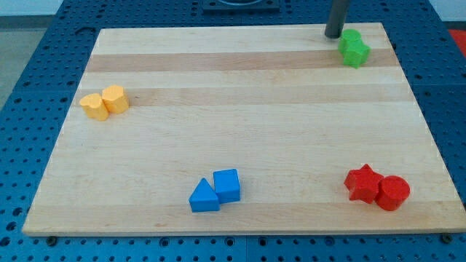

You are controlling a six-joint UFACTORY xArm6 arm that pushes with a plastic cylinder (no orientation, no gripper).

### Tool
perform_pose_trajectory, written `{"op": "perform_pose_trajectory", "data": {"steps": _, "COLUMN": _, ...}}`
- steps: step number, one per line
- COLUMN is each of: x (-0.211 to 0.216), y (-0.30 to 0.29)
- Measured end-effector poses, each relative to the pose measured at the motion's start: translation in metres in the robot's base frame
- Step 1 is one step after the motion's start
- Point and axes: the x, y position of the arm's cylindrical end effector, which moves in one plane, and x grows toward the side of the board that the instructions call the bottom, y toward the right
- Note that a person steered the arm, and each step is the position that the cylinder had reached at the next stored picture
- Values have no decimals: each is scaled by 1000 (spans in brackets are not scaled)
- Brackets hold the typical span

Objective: Separate the green circle and the green star

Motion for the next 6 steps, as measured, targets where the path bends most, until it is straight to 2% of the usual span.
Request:
{"op": "perform_pose_trajectory", "data": {"steps": 1, "x": -13, "y": 42}}
{"op": "perform_pose_trajectory", "data": {"steps": 2, "x": 0, "y": 60}}
{"op": "perform_pose_trajectory", "data": {"steps": 3, "x": 28, "y": 35}}
{"op": "perform_pose_trajectory", "data": {"steps": 5, "x": 98, "y": -66}}
{"op": "perform_pose_trajectory", "data": {"steps": 6, "x": 86, "y": -71}}
